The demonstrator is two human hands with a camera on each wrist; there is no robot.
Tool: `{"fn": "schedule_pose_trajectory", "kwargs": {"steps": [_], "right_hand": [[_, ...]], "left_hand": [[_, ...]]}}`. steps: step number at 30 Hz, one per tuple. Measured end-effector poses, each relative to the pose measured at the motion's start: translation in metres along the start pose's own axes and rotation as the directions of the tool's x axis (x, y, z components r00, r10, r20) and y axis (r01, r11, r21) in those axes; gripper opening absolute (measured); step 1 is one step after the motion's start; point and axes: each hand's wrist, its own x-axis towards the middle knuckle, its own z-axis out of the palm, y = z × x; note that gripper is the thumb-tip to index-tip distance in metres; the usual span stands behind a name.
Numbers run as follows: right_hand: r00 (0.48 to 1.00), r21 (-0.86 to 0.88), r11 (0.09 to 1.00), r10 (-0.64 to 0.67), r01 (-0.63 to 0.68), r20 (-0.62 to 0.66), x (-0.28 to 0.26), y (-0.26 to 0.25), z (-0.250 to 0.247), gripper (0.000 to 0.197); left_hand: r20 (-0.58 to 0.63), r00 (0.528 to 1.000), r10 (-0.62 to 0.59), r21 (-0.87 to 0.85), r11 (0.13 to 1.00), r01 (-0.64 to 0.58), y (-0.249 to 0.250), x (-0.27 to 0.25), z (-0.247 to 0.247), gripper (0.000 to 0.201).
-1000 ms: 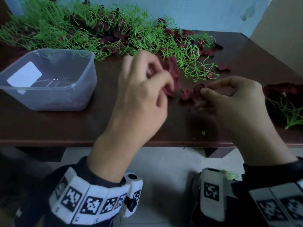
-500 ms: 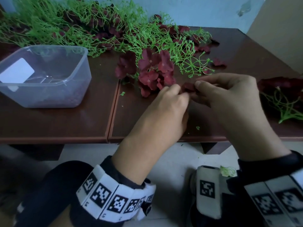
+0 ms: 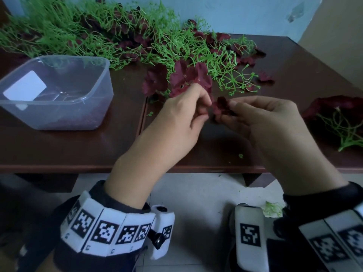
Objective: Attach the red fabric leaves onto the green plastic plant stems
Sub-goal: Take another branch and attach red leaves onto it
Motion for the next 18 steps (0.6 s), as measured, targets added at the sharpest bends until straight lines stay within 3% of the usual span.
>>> {"fn": "schedule_pose_trajectory", "kwargs": {"steps": [4,7,10,13,18], "right_hand": [[1.000,0.015,1.000,0.024,-0.024,-0.017,-0.001,0.001,0.006,0.018],[0.996,0.085,0.995,0.053,-0.059,0.071,-0.003,0.001,0.008,0.017],[0.988,0.077,0.994,0.064,-0.076,0.141,-0.005,0.001,0.009,0.005],[0.993,0.018,0.998,0.064,-0.066,0.098,-0.004,0.001,0.009,0.007],[0.992,-0.162,0.983,-0.070,0.086,0.105,-0.004,0.004,0.009,0.005]], "left_hand": [[-0.064,0.995,-0.082,-0.341,0.939,0.055,-0.002,-0.001,-0.002,0.019],[-0.074,0.987,-0.141,-0.481,0.872,0.088,-0.003,-0.001,-0.003,0.025],[-0.110,0.976,-0.186,-0.547,0.832,0.097,-0.006,0.000,-0.006,0.023],[-0.101,0.970,-0.222,-0.618,0.778,0.114,-0.008,0.000,-0.010,0.021],[-0.125,0.974,-0.191,-0.659,0.749,0.062,-0.006,-0.001,-0.012,0.025]]}}
